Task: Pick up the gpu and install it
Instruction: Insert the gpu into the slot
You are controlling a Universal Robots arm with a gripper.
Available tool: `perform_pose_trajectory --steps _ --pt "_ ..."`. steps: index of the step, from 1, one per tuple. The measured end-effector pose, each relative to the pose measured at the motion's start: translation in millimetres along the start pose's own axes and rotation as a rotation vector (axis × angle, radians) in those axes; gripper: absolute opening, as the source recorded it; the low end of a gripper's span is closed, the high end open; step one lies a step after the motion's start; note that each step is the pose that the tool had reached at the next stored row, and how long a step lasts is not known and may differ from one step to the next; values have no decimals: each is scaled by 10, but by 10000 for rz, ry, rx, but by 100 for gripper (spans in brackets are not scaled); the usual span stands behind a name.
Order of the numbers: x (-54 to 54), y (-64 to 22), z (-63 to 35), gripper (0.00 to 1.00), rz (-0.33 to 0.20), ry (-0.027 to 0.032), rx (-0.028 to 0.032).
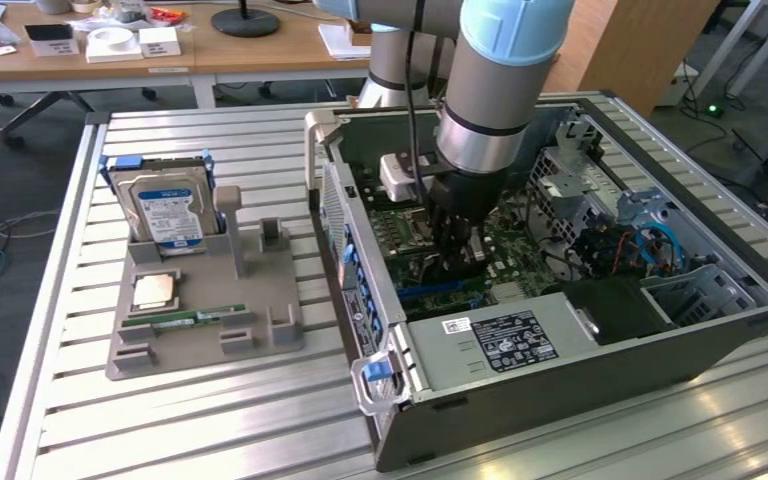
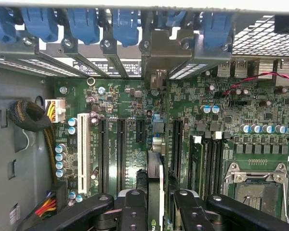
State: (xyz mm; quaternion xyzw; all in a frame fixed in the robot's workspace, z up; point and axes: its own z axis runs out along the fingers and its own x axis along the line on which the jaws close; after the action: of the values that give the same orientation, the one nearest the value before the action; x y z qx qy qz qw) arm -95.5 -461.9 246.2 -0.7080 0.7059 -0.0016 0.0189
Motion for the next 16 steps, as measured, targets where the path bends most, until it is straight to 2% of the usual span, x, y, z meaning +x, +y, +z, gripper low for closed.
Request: perform_pose_trajectory --steps 16 --pt "0 2 0 26 -1 10 1"
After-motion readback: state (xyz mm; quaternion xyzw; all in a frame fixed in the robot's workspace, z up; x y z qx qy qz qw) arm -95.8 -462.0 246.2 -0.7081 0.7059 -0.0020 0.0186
